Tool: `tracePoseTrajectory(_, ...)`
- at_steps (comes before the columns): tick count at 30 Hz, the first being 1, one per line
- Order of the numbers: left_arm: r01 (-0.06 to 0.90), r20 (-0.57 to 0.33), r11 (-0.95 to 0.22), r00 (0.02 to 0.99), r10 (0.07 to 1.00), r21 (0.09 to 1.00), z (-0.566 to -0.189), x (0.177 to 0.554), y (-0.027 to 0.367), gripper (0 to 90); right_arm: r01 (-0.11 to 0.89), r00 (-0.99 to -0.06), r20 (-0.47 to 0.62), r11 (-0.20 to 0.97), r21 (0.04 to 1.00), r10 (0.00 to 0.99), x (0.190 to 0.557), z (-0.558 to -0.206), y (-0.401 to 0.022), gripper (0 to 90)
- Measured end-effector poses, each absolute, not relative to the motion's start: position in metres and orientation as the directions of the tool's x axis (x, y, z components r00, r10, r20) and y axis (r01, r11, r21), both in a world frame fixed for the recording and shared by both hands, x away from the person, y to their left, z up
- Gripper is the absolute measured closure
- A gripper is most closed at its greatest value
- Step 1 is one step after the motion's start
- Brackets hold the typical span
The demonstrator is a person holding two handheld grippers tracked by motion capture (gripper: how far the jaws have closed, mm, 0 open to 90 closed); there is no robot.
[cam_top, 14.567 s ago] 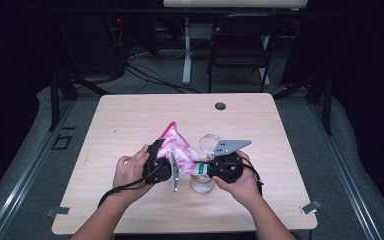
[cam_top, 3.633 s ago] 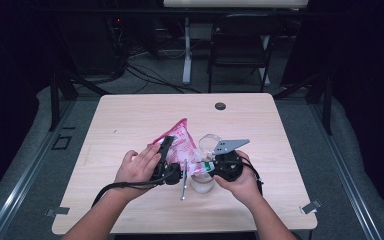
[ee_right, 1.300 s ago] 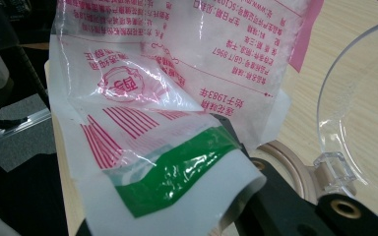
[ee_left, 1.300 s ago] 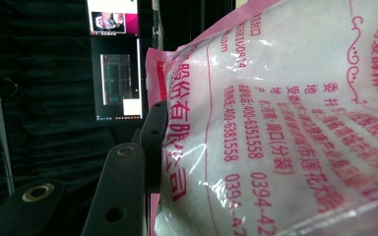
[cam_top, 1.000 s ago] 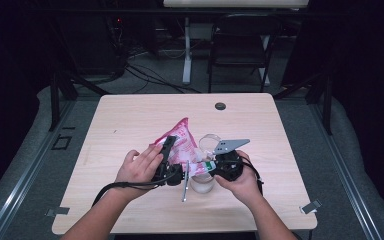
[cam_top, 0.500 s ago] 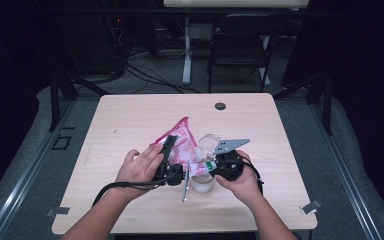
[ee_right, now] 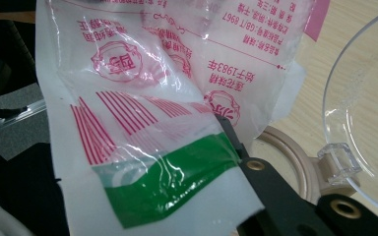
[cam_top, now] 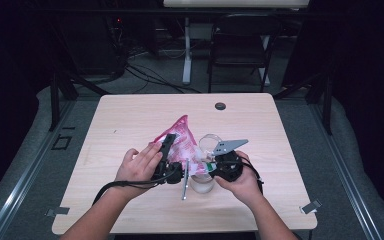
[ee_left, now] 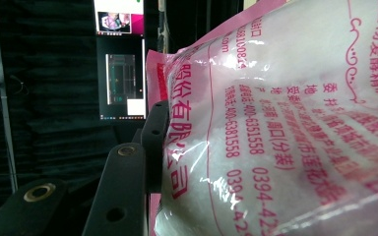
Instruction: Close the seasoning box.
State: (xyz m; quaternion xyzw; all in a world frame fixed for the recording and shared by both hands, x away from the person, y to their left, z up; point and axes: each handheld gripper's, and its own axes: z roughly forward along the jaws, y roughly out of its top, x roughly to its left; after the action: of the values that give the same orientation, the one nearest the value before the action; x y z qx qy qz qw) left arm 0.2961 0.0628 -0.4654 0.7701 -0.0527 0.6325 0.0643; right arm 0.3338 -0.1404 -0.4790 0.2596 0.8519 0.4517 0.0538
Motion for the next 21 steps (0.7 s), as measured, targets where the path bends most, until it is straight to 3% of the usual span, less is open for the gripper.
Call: tracePoseTrajectory(21, -0.176, 0.983, -0.983, 0.184, 0.010, 0.043, -0.4629, 0.2975, 0.0619, 62.0, 0.393, -0.860, 0.141, 0.460, 0.796, 0.491, 0.3336, -0.4791, -0.1406, 90.0)
